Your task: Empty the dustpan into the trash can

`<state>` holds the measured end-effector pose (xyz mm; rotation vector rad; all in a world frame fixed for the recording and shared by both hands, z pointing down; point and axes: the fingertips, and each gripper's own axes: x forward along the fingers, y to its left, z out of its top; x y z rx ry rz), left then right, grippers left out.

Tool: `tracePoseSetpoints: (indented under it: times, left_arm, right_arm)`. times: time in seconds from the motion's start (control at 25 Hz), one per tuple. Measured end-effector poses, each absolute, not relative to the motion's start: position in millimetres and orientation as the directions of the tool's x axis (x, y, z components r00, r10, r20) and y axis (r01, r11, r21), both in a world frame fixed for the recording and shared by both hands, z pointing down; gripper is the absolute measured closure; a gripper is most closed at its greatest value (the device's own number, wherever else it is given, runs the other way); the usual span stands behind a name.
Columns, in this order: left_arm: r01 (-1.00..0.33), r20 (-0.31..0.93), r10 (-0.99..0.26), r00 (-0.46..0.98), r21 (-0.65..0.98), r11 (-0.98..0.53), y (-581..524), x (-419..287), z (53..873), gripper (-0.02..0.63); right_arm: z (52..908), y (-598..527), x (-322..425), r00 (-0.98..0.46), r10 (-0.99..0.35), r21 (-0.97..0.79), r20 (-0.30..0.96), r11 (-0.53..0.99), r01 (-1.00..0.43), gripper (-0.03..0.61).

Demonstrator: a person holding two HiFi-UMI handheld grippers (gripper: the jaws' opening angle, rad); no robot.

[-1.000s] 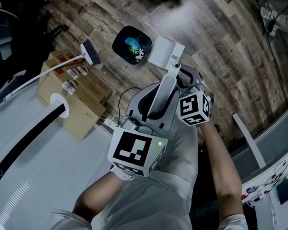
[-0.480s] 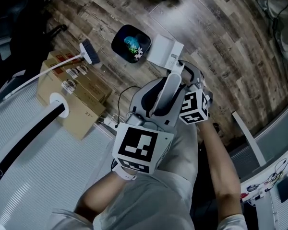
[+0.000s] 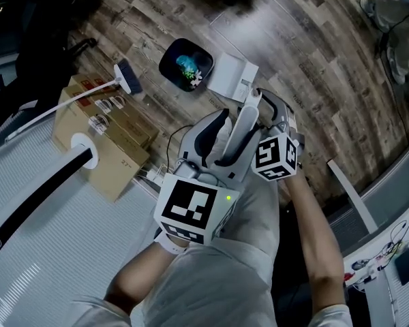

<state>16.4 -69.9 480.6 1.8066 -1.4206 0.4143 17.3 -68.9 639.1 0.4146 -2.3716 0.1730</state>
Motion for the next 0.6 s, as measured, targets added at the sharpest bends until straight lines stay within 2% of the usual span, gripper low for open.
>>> tracePoseSetpoints:
  times: [0.16, 0.48, 0.6]
  left_arm:
    - [-0.919, 0.649, -0.684, 0.333, 0.385, -0.082, -66, 17, 465, 0.397]
    - [-0.915, 0.628, -0.700, 0.341, 0.393, -0.093, -52, 11, 438, 0.408]
    - [-0.917, 0.620, -0.709, 0.338, 0.388, -0.098, -49, 8, 427, 0.440]
  right_arm:
    - [632, -61, 25, -0.683, -0.251, 0.018, 0.686, 0.944, -0.329, 0.314]
    - [588, -66, 42, -0.671, -0.340, 0.030, 0.659, 0.903, -0.428, 0.316]
    - [571, -69, 50, -0.662, -0.377, 0.047, 0.647, 0.887, -0.459, 0.371]
